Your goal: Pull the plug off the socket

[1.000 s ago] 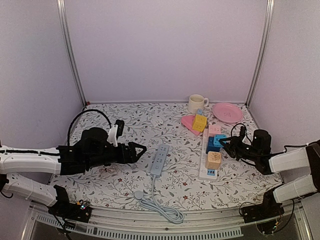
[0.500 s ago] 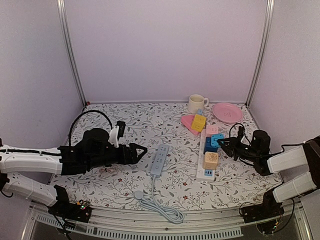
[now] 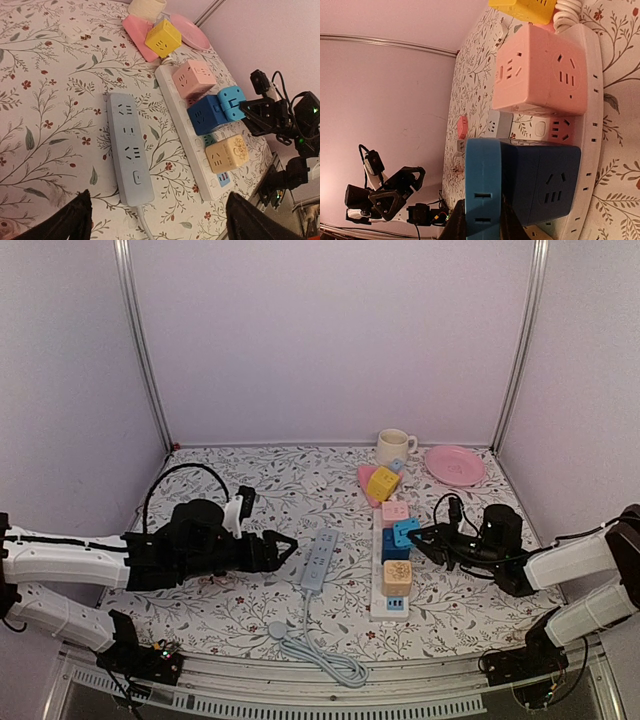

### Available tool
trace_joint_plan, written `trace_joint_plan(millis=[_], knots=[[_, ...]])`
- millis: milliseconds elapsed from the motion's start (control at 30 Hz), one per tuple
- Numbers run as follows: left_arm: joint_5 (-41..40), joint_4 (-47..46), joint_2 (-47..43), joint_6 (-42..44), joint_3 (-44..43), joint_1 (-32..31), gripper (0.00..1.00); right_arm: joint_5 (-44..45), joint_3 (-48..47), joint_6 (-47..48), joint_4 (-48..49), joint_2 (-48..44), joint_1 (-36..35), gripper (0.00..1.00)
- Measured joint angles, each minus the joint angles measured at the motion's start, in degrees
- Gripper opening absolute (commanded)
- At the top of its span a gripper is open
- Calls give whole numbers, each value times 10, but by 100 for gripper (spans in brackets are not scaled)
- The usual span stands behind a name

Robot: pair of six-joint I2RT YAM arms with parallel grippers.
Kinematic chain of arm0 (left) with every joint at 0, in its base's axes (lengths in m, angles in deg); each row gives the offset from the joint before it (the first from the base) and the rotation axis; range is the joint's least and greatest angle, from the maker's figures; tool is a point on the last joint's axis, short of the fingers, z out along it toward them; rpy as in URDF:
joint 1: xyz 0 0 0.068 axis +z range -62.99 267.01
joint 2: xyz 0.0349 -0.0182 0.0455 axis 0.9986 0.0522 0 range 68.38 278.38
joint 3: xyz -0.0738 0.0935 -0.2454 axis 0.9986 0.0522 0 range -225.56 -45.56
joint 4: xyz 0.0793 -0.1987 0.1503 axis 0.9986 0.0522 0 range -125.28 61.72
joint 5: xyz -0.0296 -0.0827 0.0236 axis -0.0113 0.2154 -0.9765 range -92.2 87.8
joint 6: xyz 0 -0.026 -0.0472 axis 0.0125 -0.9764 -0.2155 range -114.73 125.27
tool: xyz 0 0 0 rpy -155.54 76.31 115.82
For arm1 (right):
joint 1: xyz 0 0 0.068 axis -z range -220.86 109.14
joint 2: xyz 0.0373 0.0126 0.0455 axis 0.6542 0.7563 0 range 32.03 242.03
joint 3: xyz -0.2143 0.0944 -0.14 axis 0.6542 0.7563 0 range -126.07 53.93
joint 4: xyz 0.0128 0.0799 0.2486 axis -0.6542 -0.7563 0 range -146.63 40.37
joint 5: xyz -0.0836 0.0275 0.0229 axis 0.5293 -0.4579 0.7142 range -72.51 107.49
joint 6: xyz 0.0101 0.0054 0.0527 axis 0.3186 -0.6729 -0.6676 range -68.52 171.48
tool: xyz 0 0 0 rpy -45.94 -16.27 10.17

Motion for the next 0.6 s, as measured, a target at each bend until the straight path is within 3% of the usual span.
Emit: trace_joint_plan(millis=[600], knots=[[49,-75,86,-8,0,-3,93,-10,-81,-23,15,83,-91,2]])
